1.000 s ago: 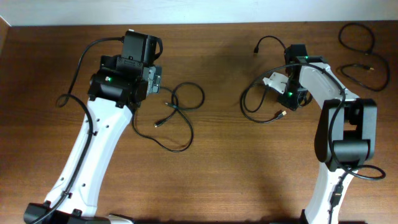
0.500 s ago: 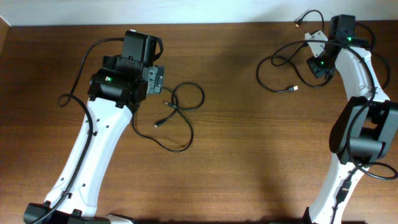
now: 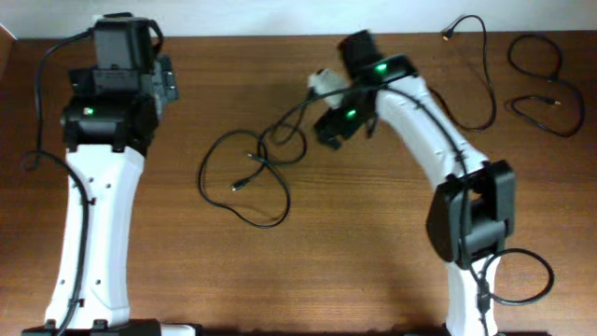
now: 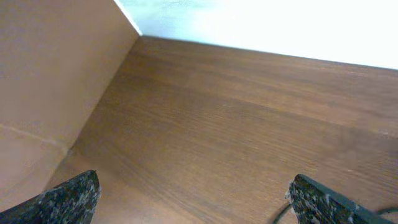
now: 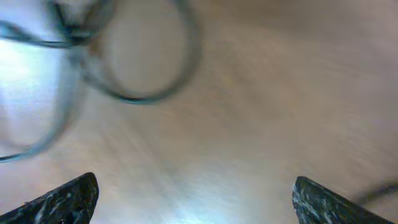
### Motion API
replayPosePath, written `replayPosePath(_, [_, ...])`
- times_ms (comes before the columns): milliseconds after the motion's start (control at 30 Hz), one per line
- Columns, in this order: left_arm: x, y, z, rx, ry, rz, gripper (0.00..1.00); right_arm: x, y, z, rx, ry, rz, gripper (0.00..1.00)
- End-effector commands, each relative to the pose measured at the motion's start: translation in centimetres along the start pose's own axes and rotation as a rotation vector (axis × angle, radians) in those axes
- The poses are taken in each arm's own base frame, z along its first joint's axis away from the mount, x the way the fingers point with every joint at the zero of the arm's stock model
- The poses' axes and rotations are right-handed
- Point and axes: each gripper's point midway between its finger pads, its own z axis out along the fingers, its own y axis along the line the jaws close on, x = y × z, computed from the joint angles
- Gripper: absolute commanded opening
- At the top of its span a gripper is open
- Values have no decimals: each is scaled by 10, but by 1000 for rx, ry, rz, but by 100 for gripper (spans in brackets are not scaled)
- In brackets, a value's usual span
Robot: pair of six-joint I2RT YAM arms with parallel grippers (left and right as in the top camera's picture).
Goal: Untangle cables
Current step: 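Pull the held cable with the right gripper toward the upper right corner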
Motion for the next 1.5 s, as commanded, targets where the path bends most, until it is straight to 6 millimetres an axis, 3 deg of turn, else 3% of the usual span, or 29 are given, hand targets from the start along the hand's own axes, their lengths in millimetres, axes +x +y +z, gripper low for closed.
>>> replayPosePath(0, [-3, 29, 0, -44, -2, -60, 99, -28, 73, -4, -83, -23, -75, 99])
replayPosePath(33, [-2, 30, 0, -46, 5, -59, 99, -34, 101, 1, -104, -19, -129, 99])
replayPosePath(167, [2, 30, 0, -47, 19, -41, 99, -38, 156, 14, -152, 3, -230, 99])
replayPosePath(233, [3, 30, 0, -48, 22, -40, 99, -30, 155, 32, -161, 37, -224, 99])
replayPosePath(300, [3, 30, 0, -47, 25, -38, 99, -18, 152, 65, -170, 67, -231, 99])
replayPosePath(333, [6, 31, 0, -48, 35, -33, 99, -21, 149, 76, -165, 51, -260, 99])
replayPosePath(367, [6, 30, 0, -48, 38, -31, 99, -25, 140, 82, -133, 36, -299, 99])
replayPosePath(433, [9, 30, 0, -47, 48, -27, 99, -42, 94, 82, 24, -20, -226, 99])
replayPosePath(567, [11, 27, 0, -30, 58, -23, 99, -27, 70, 99, -5, 3, -161, 99])
replayPosePath(633, [12, 28, 0, -30, 61, -21, 99, -22, 80, 106, -54, 18, -159, 99])
replayPosePath(800, [13, 28, 0, -30, 64, -19, 99, -20, 126, 111, -130, 48, -218, 99])
replayPosePath(900, [14, 24, 0, -7, 68, -19, 99, -12, 138, 121, -145, 66, -234, 99])
replayPosePath(967, [17, 23, -1, -5, 81, -12, 99, 6, 139, 134, -158, 106, -226, 100])
replayPosePath(1000, [17, 23, -1, -5, 81, -13, 99, 11, 140, 136, -161, 116, -224, 87])
replayPosePath(1033, [17, 23, -1, -5, 80, -13, 99, 14, 140, 140, -162, 120, -224, 4])
replayPosePath(1200, [17, 23, -1, -5, 81, -12, 99, 14, 138, 141, -160, 113, -239, 4])
replayPosePath(1267, [17, 24, -1, -9, 81, -11, 99, 10, 126, 136, -144, 101, -232, 4])
replayPosePath(1333, [17, 24, -1, -9, 81, -11, 99, -5, 103, 115, -119, 69, -196, 4])
replayPosePath(1400, [17, 24, -1, -9, 81, -12, 99, -36, 66, 62, -61, -19, -150, 4])
replayPosePath(1467, [17, 24, -1, -9, 81, -12, 99, -61, 25, -18, 6, -103, -91, 4])
